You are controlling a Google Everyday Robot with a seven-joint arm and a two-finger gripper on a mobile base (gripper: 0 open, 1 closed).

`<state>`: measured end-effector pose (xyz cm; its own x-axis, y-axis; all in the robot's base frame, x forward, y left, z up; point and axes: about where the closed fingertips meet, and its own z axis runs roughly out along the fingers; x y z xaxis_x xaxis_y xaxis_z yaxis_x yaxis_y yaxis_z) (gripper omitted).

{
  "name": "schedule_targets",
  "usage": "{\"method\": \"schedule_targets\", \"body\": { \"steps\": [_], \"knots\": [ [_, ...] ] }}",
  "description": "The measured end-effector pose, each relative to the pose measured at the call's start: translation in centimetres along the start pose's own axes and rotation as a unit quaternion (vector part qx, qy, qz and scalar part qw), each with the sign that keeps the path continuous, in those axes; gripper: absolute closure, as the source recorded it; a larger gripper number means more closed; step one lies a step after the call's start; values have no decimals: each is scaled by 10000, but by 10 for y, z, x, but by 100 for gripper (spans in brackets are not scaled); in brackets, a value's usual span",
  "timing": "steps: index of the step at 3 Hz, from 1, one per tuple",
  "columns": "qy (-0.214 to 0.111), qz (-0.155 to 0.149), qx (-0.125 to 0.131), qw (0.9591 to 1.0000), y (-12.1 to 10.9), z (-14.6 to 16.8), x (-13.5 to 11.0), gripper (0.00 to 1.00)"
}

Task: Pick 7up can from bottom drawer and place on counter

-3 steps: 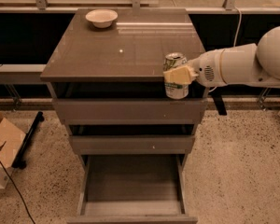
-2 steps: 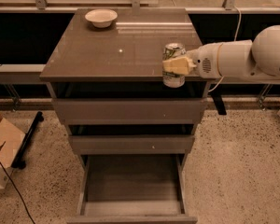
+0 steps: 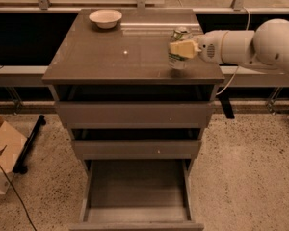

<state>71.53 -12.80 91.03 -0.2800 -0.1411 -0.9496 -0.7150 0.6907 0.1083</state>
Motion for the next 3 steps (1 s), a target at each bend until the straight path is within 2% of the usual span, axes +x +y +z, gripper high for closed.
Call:
{"method": "schedule_targets", "body": {
  "steps": [1, 2, 3],
  "knots": [
    [-75, 10, 89, 9999, -25, 19, -2, 81],
    [-132, 84, 147, 9998, -43, 35, 4, 58],
    [-136, 93, 133, 9998, -44, 39, 4, 35]
  ]
}}
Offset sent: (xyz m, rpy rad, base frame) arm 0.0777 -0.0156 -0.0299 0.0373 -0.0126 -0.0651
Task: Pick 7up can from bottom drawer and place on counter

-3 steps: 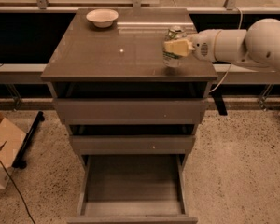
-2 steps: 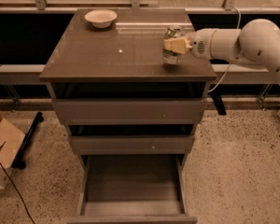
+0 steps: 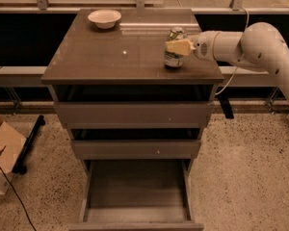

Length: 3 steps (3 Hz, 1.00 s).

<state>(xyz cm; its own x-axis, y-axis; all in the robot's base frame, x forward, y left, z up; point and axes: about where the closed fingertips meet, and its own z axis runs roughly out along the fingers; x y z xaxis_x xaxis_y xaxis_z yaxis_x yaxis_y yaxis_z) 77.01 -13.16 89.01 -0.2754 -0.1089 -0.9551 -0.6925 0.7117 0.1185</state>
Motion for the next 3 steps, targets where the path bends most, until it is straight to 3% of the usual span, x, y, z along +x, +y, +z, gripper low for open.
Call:
{"method": "schedule_targets", "body": {
  "steps": [1, 2, 3],
  "knots": [
    [6, 2, -22, 10000, 2, 3, 1, 11],
    [10, 3, -40, 10000, 3, 5, 1, 0],
    [10, 3, -40, 10000, 3, 5, 1, 0]
  ]
}}
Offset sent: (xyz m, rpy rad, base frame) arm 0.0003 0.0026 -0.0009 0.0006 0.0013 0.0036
